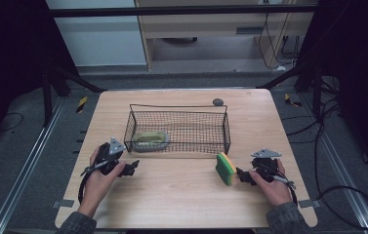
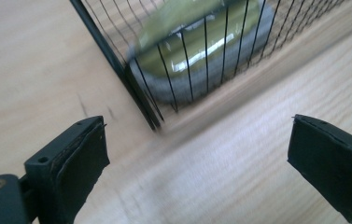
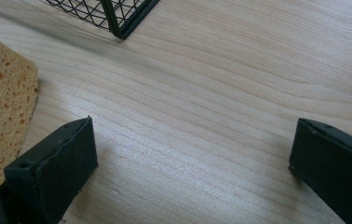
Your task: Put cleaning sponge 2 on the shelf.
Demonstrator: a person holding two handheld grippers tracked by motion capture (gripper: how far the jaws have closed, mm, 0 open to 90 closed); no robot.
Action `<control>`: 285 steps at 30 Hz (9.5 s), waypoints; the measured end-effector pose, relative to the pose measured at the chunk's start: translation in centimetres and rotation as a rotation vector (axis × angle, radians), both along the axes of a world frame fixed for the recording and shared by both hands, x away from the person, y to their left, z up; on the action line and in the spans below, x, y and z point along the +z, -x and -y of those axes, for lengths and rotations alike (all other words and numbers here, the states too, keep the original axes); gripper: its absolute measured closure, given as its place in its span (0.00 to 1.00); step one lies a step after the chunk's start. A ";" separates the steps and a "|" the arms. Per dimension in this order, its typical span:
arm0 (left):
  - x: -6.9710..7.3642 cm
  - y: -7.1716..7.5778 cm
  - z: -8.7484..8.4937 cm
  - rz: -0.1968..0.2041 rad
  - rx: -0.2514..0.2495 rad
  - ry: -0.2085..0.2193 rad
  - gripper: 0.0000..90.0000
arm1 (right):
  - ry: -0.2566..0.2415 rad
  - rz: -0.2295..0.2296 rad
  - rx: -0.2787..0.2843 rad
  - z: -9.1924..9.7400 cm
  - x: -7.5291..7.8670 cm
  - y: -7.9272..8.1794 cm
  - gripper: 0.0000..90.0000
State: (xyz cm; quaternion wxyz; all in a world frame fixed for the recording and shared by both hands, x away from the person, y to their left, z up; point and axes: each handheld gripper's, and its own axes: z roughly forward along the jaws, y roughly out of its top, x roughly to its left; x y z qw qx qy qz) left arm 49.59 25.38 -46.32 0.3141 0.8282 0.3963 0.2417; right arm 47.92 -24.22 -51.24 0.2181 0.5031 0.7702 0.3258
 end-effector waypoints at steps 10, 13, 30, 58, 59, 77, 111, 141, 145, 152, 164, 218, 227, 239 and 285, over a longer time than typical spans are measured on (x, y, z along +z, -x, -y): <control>-2.2 0.3 -1.3 -0.084 0.047 0.025 0.04 | 0.034 -0.025 0.050 0.2 1.6 1.4 0.08; -2.4 0.3 -1.8 -0.090 0.061 0.028 0.04 | 0.076 -0.048 0.085 0.1 2.6 1.8 0.10; -4.2 0.2 -3.3 -0.119 0.108 0.087 0.00 | 0.128 -0.181 0.106 -0.4 9.7 3.8 0.18; -4.4 -0.1 -3.4 -0.092 0.148 0.102 0.00 | 0.186 -0.269 0.107 -7.7 16.9 -0.2 0.16; -4.4 -0.1 -3.4 -0.092 0.148 0.103 0.00 | 0.191 -0.269 0.114 -8.0 16.8 -0.3 0.17; -4.4 -0.4 -3.3 -0.092 0.138 0.103 0.00 | 0.210 -0.378 0.158 -11.2 11.6 -1.6 0.35; -4.5 -0.6 -3.4 -0.081 0.119 0.105 0.00 | 0.214 -0.332 0.184 -6.2 10.9 -1.8 0.71; -4.5 -0.9 -3.3 -0.079 0.134 0.112 0.00 | 0.184 -0.171 0.082 -2.5 16.6 -6.7 0.71; -4.5 -0.9 -3.3 -0.078 0.132 0.109 0.00 | 0.177 -0.143 0.090 -2.5 18.2 -7.7 0.71; -4.5 -0.9 -3.3 -0.078 0.133 0.108 0.00 | 0.168 -0.091 0.094 -2.8 20.6 -8.5 0.71; -4.5 -1.0 -3.3 -0.081 0.131 0.105 0.00 | 0.172 -0.044 0.130 -4.3 22.1 -9.9 0.71; -4.5 -1.0 -3.3 -0.079 0.127 0.105 0.00 | 0.143 -0.133 0.268 -9.1 13.7 -15.5 0.71; -4.5 -1.0 -3.3 -0.079 0.127 0.105 0.00 | 0.161 -0.149 0.257 -9.0 12.7 -15.9 0.71; -4.5 -1.0 -3.3 -0.079 0.127 0.106 0.00 | 0.182 -0.157 0.257 -9.3 11.8 -16.2 0.71; -4.5 -1.1 -3.2 -0.077 0.130 0.110 0.00 | 0.229 -0.212 0.253 -10.8 9.9 -15.9 0.58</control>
